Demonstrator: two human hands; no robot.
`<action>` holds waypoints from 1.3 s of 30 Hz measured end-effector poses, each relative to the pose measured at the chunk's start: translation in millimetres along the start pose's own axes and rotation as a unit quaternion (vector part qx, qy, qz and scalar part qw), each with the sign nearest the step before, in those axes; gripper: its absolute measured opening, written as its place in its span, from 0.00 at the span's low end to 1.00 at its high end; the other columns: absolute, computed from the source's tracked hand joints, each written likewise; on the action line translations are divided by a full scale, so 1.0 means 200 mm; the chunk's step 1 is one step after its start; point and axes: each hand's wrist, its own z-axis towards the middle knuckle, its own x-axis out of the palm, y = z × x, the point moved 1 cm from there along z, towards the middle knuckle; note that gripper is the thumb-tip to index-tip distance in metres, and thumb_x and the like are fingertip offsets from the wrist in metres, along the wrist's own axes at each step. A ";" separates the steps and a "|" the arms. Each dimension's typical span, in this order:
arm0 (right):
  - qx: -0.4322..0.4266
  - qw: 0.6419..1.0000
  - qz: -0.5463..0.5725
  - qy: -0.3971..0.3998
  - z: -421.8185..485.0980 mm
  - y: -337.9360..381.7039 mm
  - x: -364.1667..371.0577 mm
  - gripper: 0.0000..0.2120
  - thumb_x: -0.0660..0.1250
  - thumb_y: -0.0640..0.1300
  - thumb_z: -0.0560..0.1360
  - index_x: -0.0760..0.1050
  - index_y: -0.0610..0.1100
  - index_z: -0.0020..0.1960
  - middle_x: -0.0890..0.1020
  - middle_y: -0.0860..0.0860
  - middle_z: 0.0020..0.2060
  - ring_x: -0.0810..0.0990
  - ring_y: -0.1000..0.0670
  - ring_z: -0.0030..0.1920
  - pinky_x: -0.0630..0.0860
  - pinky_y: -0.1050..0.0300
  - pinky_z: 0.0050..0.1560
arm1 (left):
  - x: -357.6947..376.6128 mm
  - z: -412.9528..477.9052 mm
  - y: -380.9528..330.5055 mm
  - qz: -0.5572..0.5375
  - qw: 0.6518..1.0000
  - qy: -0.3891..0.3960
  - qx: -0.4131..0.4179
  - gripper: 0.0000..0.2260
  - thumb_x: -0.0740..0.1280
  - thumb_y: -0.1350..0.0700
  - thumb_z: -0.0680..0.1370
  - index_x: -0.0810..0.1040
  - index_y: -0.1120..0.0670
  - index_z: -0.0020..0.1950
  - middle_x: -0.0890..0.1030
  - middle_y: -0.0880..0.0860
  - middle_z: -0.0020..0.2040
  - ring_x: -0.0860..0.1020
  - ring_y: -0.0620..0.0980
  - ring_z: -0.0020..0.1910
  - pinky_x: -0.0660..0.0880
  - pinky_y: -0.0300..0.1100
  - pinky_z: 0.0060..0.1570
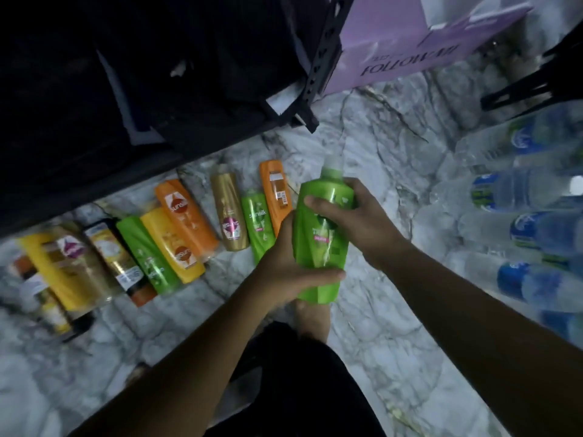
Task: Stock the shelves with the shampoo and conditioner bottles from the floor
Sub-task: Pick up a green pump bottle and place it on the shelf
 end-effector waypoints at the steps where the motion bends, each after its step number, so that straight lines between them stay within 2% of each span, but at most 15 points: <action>1: -0.003 1.000 0.012 0.001 -0.13 0.07 0.02 0.25 0.82 0.51 0.66 0.76 0.51 0.59 0.87 0.51 0.47 0.87 0.50 0.48 0.84 0.46 0.53 | -0.03 -0.13 -0.09 0.010 1.000 0.006 -0.001 0.48 0.85 0.53 0.63 0.62 0.36 0.76 0.80 0.43 0.64 0.81 0.45 0.62 0.80 0.57 0.60; 5: -0.043 0.998 0.054 0.014 -0.63 0.43 0.11 0.24 0.81 0.51 0.68 0.76 0.54 0.60 0.87 0.54 0.48 0.87 0.52 0.49 0.84 0.50 0.52 | -0.16 -0.63 -0.50 0.044 0.999 0.010 0.008 0.41 0.83 0.52 0.65 0.67 0.37 0.72 0.83 0.45 0.61 0.83 0.47 0.59 0.81 0.61 0.57; 8: -0.104 0.993 0.055 0.023 -0.97 0.74 0.17 0.24 0.79 0.53 0.69 0.75 0.58 0.62 0.86 0.57 0.49 0.86 0.56 0.49 0.82 0.57 0.49 | -0.28 -0.95 -0.84 0.076 0.996 0.000 0.036 0.37 0.83 0.54 0.66 0.69 0.38 0.69 0.84 0.44 0.59 0.83 0.45 0.58 0.81 0.54 0.56; 10: -0.151 0.987 0.052 0.024 -1.18 0.96 0.20 0.28 0.78 0.56 0.67 0.73 0.61 0.65 0.85 0.59 0.50 0.85 0.58 0.50 0.81 0.59 0.50 | -0.35 -1.15 -1.07 0.104 0.993 -0.009 0.062 0.37 0.83 0.55 0.67 0.69 0.37 0.69 0.84 0.42 0.58 0.83 0.43 0.57 0.81 0.50 0.54; 12: -0.198 0.978 0.050 0.035 -1.40 1.18 0.25 0.32 0.77 0.57 0.66 0.70 0.64 0.67 0.84 0.60 0.52 0.84 0.58 0.52 0.80 0.58 0.53 | -0.42 -1.36 -1.30 0.127 0.986 -0.032 0.100 0.37 0.84 0.53 0.65 0.69 0.36 0.68 0.84 0.42 0.57 0.83 0.43 0.55 0.82 0.49 0.54; 14: -0.250 0.965 0.058 0.059 -1.62 1.39 0.29 0.31 0.76 0.54 0.68 0.68 0.65 0.67 0.85 0.58 0.53 0.84 0.56 0.53 0.80 0.58 0.53 | -0.47 -1.56 -1.53 0.139 0.978 -0.060 0.143 0.38 0.83 0.51 0.63 0.69 0.33 0.66 0.84 0.43 0.57 0.84 0.45 0.55 0.82 0.51 0.53; 16: -0.299 0.949 0.066 0.076 -1.83 1.60 0.34 0.31 0.76 0.50 0.70 0.68 0.62 0.68 0.85 0.55 0.53 0.85 0.54 0.54 0.81 0.57 0.52 | -0.52 -1.77 -1.74 0.150 0.969 -0.074 0.182 0.39 0.83 0.52 0.63 0.69 0.33 0.68 0.84 0.46 0.58 0.84 0.48 0.57 0.81 0.57 0.55; 18: -0.345 0.933 0.066 0.076 -2.02 1.78 0.38 0.31 0.77 0.49 0.71 0.68 0.59 0.69 0.84 0.53 0.55 0.84 0.51 0.56 0.81 0.50 0.56 | -0.57 -1.98 -1.93 0.165 0.957 -0.092 0.219 0.42 0.84 0.51 0.63 0.67 0.35 0.71 0.83 0.47 0.60 0.83 0.50 0.58 0.80 0.59 0.57; 21: -0.400 0.912 0.061 0.066 -2.32 2.04 0.45 0.33 0.78 0.57 0.69 0.66 0.64 0.69 0.84 0.55 0.57 0.84 0.52 0.58 0.79 0.42 0.60 | -0.63 -2.29 -2.18 0.183 0.936 -0.123 0.275 0.45 0.84 0.50 0.64 0.64 0.35 0.74 0.82 0.44 0.62 0.83 0.47 0.59 0.81 0.57 0.57; 24: -0.450 0.889 0.052 0.063 -2.60 2.26 0.51 0.36 0.79 0.61 0.67 0.65 0.64 0.70 0.83 0.55 0.58 0.83 0.52 0.58 0.79 0.40 0.60 | -0.65 -2.59 -2.38 0.195 0.914 -0.153 0.322 0.44 0.83 0.51 0.67 0.63 0.36 0.75 0.82 0.42 0.63 0.83 0.45 0.59 0.81 0.56 0.57; 27: -0.496 0.864 0.041 0.067 -2.87 2.44 0.55 0.36 0.78 0.60 0.68 0.65 0.65 0.70 0.83 0.56 0.58 0.84 0.52 0.58 0.79 0.42 0.60 | -0.67 -2.85 -2.56 0.206 0.889 -0.176 0.370 0.41 0.82 0.52 0.70 0.63 0.35 0.75 0.82 0.41 0.62 0.83 0.44 0.59 0.81 0.55 0.57; 31: -0.557 0.828 0.030 0.052 -3.20 2.66 0.61 0.32 0.78 0.54 0.70 0.67 0.61 0.69 0.84 0.57 0.54 0.84 0.54 0.55 0.81 0.46 0.57 | -0.71 -3.13 -2.78 0.219 0.845 -0.210 0.440 0.39 0.81 0.51 0.71 0.64 0.37 0.76 0.82 0.42 0.63 0.82 0.44 0.60 0.81 0.51 0.57; 34: -0.594 0.803 0.035 0.031 -3.38 2.84 0.65 0.31 0.79 0.55 0.68 0.69 0.60 0.67 0.85 0.59 0.52 0.84 0.57 0.52 0.82 0.49 0.54 | -0.74 -3.28 -2.95 0.209 0.813 -0.230 0.492 0.36 0.81 0.52 0.71 0.67 0.36 0.73 0.82 0.44 0.63 0.82 0.46 0.60 0.81 0.51 0.57; 39: -0.649 0.759 0.042 0.039 -3.61 3.14 0.70 0.22 0.79 0.54 0.69 0.76 0.57 0.61 0.86 0.57 0.51 0.85 0.56 0.51 0.82 0.47 0.53 | -0.77 -3.44 -3.22 0.174 0.760 -0.272 0.563 0.34 0.80 0.50 0.70 0.70 0.38 0.72 0.84 0.44 0.60 0.83 0.46 0.58 0.80 0.41 0.53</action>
